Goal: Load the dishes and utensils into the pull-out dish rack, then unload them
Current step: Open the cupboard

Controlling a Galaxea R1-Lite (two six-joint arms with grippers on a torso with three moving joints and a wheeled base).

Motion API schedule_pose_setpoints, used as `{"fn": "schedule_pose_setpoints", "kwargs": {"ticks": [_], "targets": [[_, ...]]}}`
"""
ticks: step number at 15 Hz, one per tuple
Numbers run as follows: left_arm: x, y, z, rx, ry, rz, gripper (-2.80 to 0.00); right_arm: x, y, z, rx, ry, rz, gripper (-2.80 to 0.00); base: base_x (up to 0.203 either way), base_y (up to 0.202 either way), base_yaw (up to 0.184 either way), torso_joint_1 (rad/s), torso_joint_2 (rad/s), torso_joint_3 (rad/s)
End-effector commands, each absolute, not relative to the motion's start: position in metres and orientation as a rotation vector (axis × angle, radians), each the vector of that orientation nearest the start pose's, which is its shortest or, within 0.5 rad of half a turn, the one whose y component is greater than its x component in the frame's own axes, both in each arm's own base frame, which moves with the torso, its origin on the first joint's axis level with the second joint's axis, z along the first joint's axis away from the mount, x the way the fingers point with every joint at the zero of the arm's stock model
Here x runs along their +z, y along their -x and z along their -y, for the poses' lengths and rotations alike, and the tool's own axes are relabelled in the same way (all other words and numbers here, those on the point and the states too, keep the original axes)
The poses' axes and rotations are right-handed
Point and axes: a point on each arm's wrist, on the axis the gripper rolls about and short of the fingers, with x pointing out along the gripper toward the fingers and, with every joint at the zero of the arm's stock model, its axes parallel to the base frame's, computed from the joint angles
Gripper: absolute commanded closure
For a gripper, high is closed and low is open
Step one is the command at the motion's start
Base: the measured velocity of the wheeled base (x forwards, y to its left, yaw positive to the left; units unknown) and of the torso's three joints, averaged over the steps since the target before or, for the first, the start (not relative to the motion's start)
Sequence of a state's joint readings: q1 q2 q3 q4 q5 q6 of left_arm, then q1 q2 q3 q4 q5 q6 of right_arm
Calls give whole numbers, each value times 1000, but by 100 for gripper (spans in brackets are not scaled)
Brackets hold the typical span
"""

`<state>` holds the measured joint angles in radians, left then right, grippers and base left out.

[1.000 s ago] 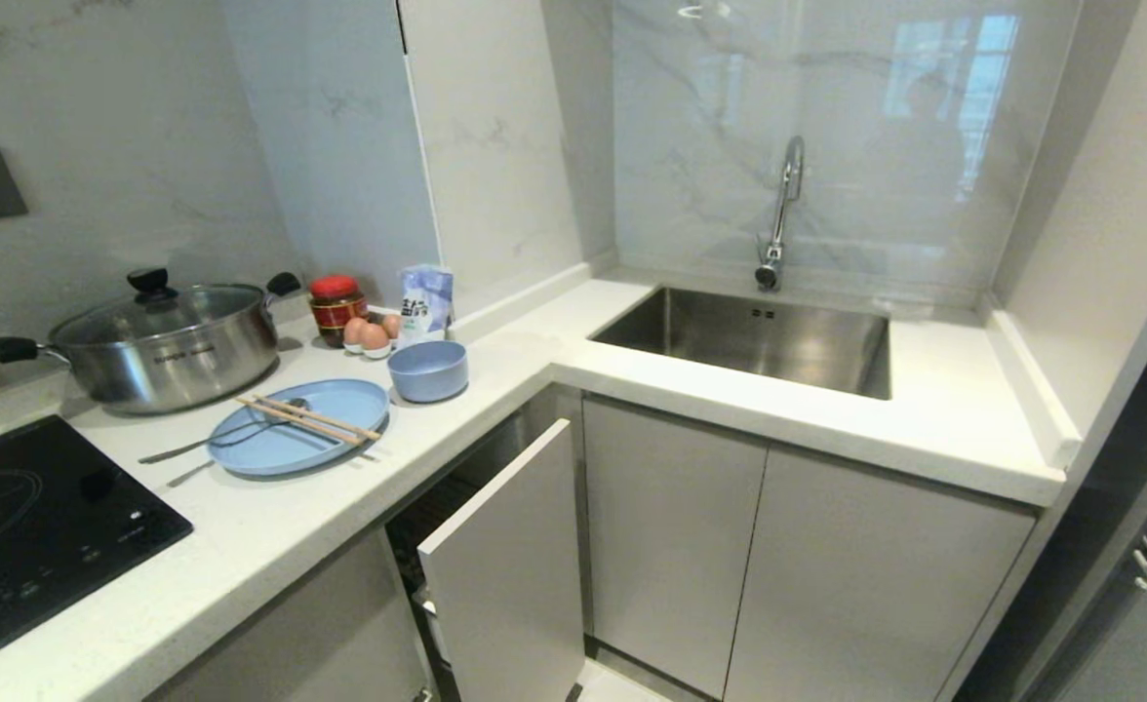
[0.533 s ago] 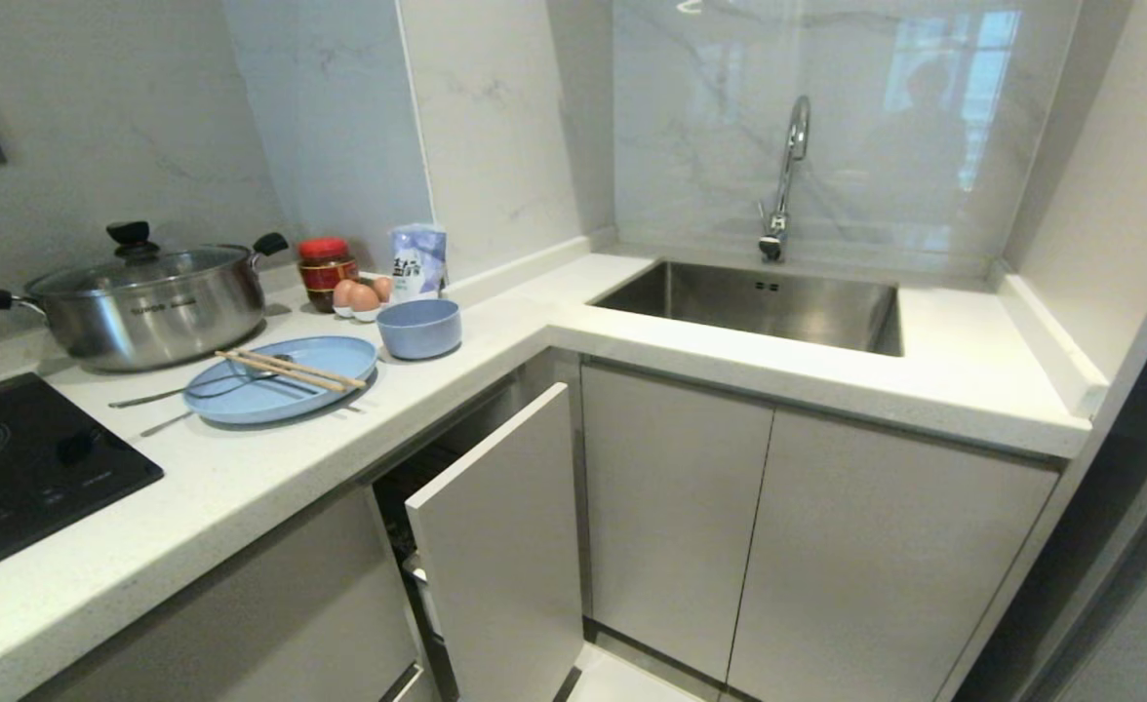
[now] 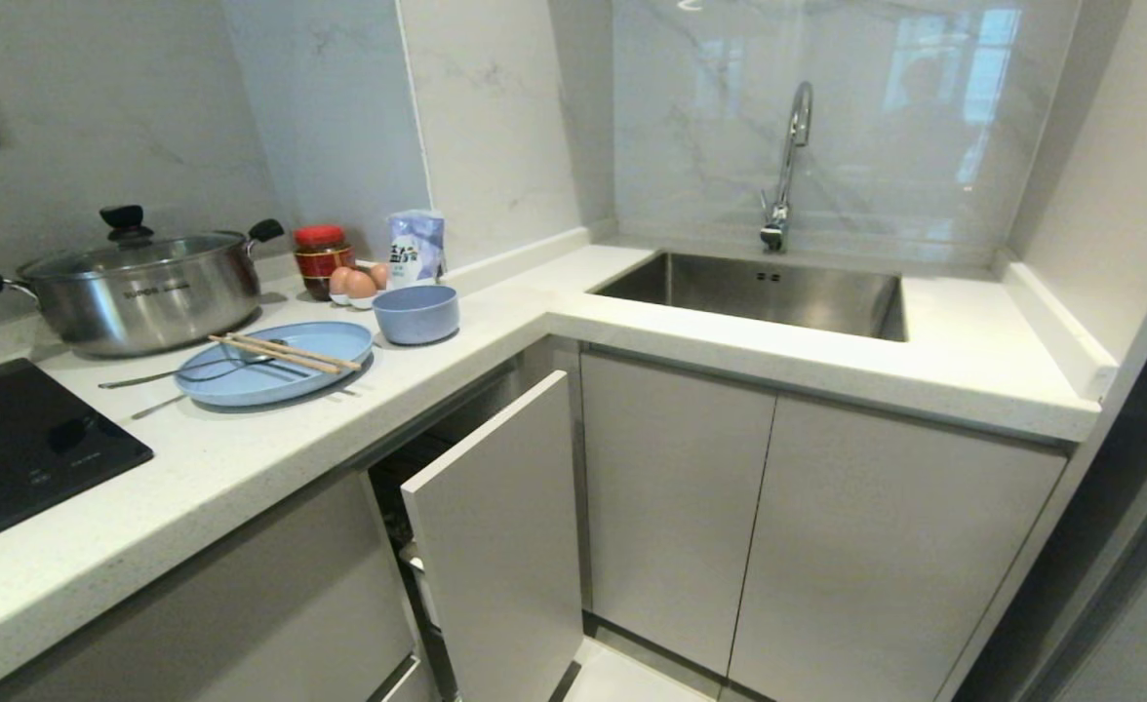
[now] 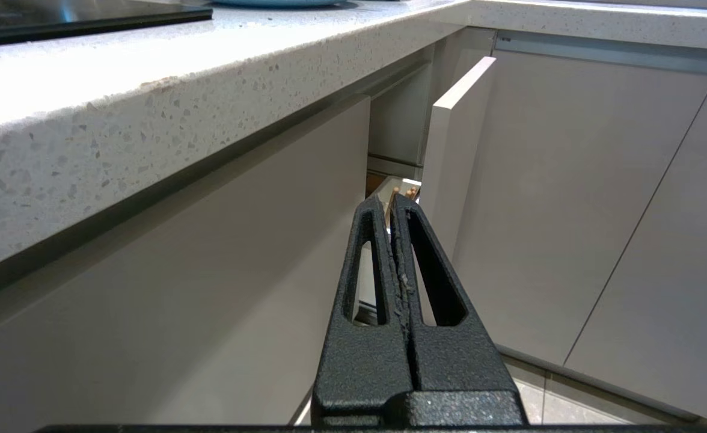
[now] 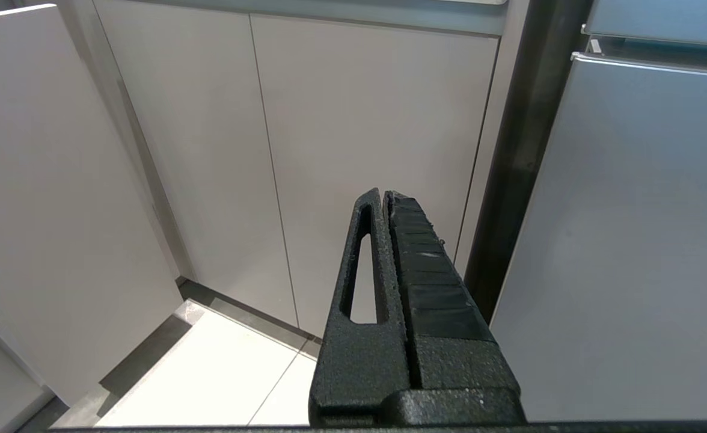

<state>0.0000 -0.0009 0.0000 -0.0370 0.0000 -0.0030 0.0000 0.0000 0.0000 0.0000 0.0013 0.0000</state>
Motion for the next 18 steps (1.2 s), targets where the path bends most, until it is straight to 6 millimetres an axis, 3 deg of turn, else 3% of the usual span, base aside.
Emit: {"fn": "schedule_pose_setpoints", "kwargs": {"ticks": [1,6,8,11,13,16,18], "targets": [[76,22,0,2,2,27,0,75,23,0,2,0,0,0,0,0,0,0,0,0],[80,23,0,-5,-21,45,0,75,23,0,2,0,0,0,0,0,0,0,0,0],[109,33,0,2,-22,124,0,75,23,0,2,0,0,0,0,0,0,0,0,0],[169,58,0,13,-31,183,0,75,23,0,2,0,0,0,0,0,0,0,0,0],[226,68,-1,17,-36,212,0,75,23,0,2,0,0,0,0,0,0,0,0,0],[308,34,-1,7,-49,165,0,75,23,0,2,0,0,0,0,0,0,0,0,0],[356,-7,0,-2,-62,140,0,75,23,0,2,0,0,0,0,0,0,0,0,0]]}}
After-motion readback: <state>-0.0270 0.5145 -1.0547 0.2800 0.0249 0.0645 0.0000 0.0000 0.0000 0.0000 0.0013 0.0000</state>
